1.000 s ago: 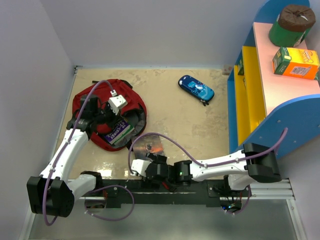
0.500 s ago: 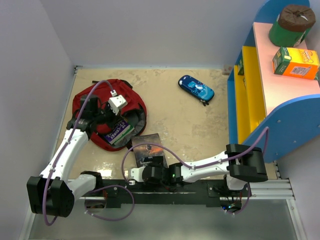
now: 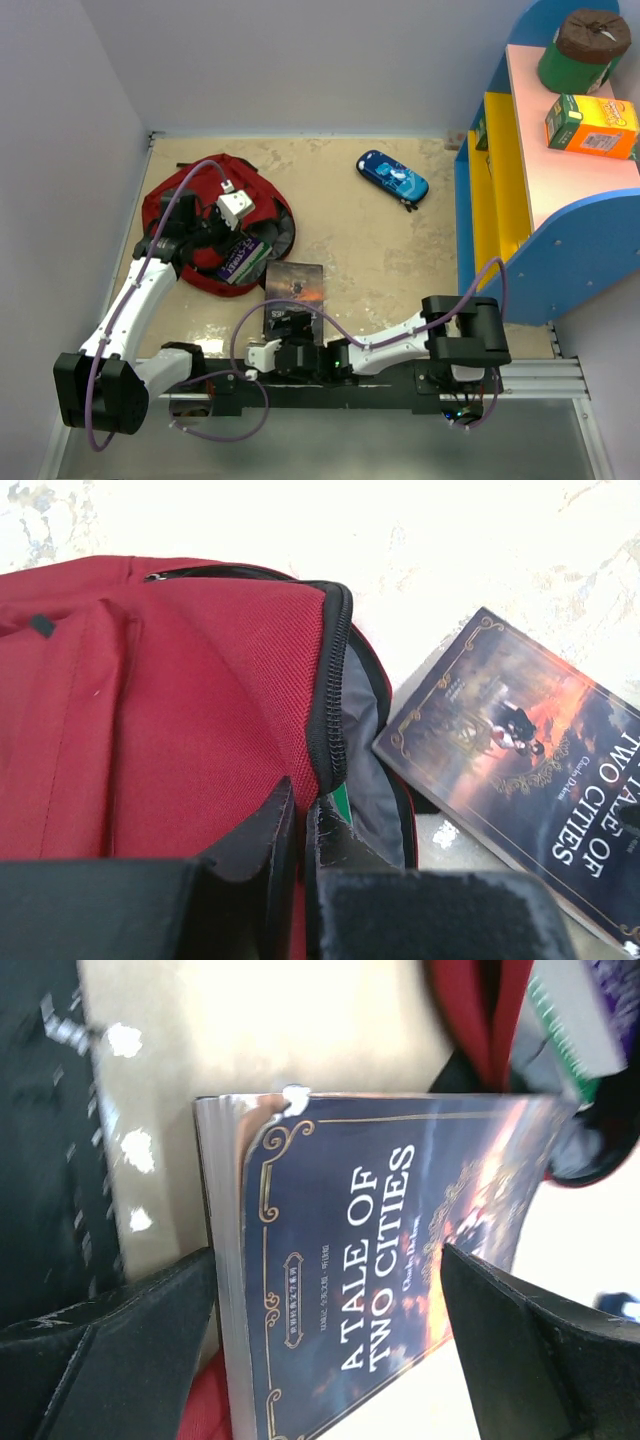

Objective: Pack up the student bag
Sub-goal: Pick up the book from the center of the board.

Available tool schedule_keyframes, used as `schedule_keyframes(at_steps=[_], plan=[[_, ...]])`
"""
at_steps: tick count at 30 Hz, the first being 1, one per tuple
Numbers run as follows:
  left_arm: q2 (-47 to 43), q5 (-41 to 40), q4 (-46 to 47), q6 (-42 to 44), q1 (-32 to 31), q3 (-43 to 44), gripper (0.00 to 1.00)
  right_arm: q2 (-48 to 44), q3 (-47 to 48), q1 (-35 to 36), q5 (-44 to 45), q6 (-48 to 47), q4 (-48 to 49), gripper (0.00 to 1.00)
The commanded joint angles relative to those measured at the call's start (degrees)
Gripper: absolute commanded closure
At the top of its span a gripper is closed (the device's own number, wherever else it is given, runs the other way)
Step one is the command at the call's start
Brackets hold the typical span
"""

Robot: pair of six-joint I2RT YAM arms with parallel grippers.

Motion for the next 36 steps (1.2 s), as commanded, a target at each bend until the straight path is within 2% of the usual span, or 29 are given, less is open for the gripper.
schedule_keyframes(at_steps=[1,7,9,10,12,13,14,16,19,24,27,31,36], plan=[[-0.6,3.1,1.0,0.7,0.0,2.2,1.00,9.0,-2.0,0.1,3.6,-3.9,-0.5,0.01],[-0.9,3.4,0.4,1.0,0.0,2.4,1.00,14.9,0.9,0.2,-1.1,-2.0,-4.2,0.01],[-0.8,3.5,0.4,1.2,-0.1,2.6,1.00,15.0,2.2,0.1,-3.3,-1.7,-5.4,0.12],[-0.9,3.3,0.0,1.3,0.0,2.8,1.00,14.9,2.7,0.0,-3.6,-1.1,-5.7,0.29],[-0.8,3.4,-0.1,1.4,0.0,3.0,1.00,13.7,3.7,-0.3,-5.1,-0.9,-6.3,0.52],[-0.8,3.4,-0.3,1.3,0.0,3.3,1.00,13.1,3.9,-0.2,-4.6,-0.8,-6.3,0.79],[-1.0,3.5,-0.4,1.3,0.0,3.2,1.00,11.8,4.3,-0.3,-3.4,-0.8,-6.2,0.88],[-0.9,3.6,-0.5,1.1,0.0,3.2,1.00,10.0,4.1,-0.2,1.3,-1.7,-4.8,1.00],[-1.1,3.9,-0.7,0.9,0.0,3.3,1.00,3.0,0.6,1.1,10.0,-6.1,3.4,1.00],[-1.5,3.9,-0.7,0.7,0.0,3.5,1.00,-7.9,-4.7,3.0,18.8,-16.6,17.1,1.00],[-1.5,4.1,-0.6,0.4,0.0,3.5,1.00,-14.2,-4.0,3.9,21.1,-22.0,19.5,1.00],[-1.3,3.9,-0.1,0.3,0.0,3.5,1.00,-22.1,-2.6,5.6,22.0,-23.2,20.3,1.00],[-1.4,3.8,-0.4,0.4,-0.1,4.5,1.00,-24.0,-4.5,8.2,23.8,-27.1,25.0,1.00]])
